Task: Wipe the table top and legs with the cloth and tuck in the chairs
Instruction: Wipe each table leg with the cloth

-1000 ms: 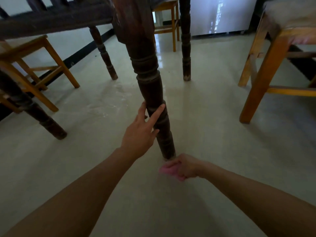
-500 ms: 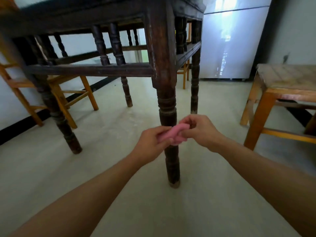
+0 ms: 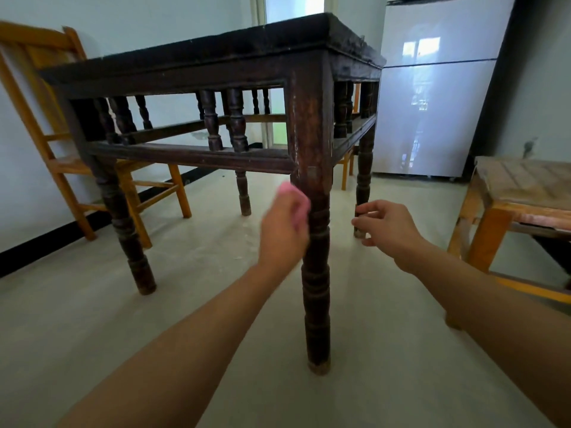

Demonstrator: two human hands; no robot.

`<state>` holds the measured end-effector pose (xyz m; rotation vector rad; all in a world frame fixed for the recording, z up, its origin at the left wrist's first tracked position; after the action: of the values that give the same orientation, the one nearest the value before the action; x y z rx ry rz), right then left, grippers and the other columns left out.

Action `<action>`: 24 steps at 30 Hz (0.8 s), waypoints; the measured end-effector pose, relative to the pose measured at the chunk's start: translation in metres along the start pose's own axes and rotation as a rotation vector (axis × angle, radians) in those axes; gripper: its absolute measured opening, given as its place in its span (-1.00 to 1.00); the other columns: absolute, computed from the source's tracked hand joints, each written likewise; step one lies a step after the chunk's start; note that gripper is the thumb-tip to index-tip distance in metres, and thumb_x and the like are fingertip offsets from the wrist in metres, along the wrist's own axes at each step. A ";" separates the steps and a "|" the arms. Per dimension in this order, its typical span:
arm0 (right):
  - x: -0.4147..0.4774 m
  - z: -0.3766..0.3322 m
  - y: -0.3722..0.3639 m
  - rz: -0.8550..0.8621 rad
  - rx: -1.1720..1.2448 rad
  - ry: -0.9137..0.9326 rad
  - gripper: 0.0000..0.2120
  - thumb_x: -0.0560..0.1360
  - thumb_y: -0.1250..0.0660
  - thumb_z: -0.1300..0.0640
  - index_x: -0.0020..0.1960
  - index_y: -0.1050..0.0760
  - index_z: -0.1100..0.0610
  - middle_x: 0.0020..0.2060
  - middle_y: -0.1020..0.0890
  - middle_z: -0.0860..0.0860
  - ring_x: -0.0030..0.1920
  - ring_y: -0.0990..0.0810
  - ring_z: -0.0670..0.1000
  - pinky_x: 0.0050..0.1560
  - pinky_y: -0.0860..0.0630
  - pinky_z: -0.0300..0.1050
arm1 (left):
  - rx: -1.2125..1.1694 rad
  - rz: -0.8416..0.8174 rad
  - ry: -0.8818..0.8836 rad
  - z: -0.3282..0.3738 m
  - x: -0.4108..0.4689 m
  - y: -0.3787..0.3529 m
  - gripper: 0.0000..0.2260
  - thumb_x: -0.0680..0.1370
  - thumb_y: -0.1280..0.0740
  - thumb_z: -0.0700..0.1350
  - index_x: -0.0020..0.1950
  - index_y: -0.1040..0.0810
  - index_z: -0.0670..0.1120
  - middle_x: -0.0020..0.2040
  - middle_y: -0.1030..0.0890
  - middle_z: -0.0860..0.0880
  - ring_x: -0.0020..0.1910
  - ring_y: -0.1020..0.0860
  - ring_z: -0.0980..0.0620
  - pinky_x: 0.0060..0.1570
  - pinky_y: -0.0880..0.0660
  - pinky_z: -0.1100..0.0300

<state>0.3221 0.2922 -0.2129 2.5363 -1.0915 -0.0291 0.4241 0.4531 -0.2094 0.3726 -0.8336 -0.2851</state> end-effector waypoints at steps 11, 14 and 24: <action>-0.005 -0.010 -0.026 -0.130 -0.146 0.276 -0.46 0.62 -0.17 0.30 0.53 -0.18 -0.06 0.47 -0.34 0.02 0.41 -0.40 0.07 0.36 -0.41 0.06 | 0.071 0.190 0.104 -0.021 0.000 0.016 -0.83 0.54 -0.35 -0.17 0.11 -0.49 -0.09 -0.02 -0.56 -0.02 -0.10 -0.54 0.08 -0.08 -0.56 0.17; -0.014 -0.012 -0.045 -0.195 -0.111 0.342 -0.37 0.61 -0.11 0.34 0.57 -0.07 -0.09 0.48 -0.33 -0.02 0.45 -0.35 0.06 0.43 -0.34 0.16 | 0.270 -0.462 -0.061 -0.028 -0.045 -0.029 -0.78 0.54 -0.31 -0.23 0.17 -0.54 -0.08 0.05 -0.54 0.02 0.02 -0.50 0.08 0.07 -0.43 0.24; -0.005 -0.013 -0.035 -0.210 -0.165 0.307 -0.42 0.61 -0.13 0.37 0.53 -0.19 -0.07 0.46 -0.38 -0.01 0.40 -0.42 0.08 0.34 -0.44 0.19 | 0.086 0.076 0.187 -0.035 -0.013 0.005 -0.82 0.56 -0.30 -0.21 0.16 -0.48 -0.07 0.05 -0.55 -0.02 -0.02 -0.55 0.04 0.01 -0.54 0.23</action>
<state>0.3453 0.3223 -0.2136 2.3944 -0.6754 0.2000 0.4431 0.4697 -0.2378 0.4403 -0.6759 -0.1416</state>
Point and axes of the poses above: each hand's wrist, its own x-axis towards the middle knuckle, its own y-axis out of the back of the hand, z = x × y, the point moved 4 cm from there along x, towards the middle knuckle
